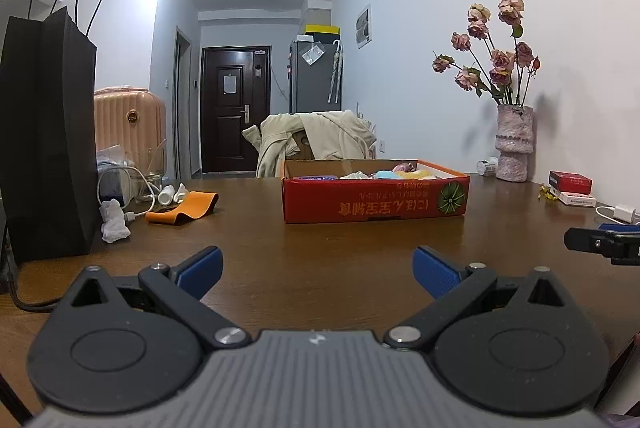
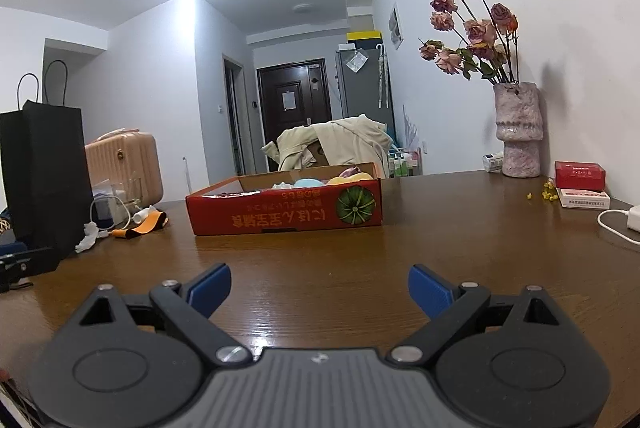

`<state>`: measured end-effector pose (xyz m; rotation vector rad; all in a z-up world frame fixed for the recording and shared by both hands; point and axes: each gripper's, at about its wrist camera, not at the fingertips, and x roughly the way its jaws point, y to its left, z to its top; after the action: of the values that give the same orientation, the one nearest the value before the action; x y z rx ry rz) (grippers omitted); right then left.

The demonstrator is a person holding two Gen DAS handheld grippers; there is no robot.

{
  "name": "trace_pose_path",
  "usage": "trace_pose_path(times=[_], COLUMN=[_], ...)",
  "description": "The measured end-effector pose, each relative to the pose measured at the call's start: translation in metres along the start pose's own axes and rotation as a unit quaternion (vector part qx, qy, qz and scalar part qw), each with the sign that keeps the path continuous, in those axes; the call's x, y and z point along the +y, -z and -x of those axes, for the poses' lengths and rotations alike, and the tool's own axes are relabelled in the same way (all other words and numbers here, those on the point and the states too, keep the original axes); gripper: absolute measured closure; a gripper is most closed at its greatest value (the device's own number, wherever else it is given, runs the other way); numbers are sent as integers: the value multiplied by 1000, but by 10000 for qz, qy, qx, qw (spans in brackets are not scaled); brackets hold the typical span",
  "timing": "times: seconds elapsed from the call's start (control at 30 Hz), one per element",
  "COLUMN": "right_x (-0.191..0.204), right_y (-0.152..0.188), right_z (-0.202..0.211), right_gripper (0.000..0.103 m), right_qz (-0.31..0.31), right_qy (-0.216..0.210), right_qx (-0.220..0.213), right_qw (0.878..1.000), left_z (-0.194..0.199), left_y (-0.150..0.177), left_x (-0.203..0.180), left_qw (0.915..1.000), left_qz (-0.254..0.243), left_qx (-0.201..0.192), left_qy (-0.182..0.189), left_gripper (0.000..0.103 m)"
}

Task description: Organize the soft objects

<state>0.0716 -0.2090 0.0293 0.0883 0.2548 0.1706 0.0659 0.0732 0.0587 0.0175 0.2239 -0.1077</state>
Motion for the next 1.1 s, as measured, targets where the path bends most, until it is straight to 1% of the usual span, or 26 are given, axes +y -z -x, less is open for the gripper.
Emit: trace_pose_path(times=[0.23, 1.1], right_x=[0, 1], right_y=[-1, -3], right_z=[1, 0], right_gripper=[7, 7], right_qz=[-8, 47], right_qy=[-1, 25], right_qx=[-64, -62], right_qw=[10000, 10000], left_z=[0, -1], left_y=[1, 1], left_x=[1, 2], left_qw=[10000, 10000], left_qz=[8, 44], left_qx=[22, 47], left_qy=[2, -14], left_gripper=[0, 0])
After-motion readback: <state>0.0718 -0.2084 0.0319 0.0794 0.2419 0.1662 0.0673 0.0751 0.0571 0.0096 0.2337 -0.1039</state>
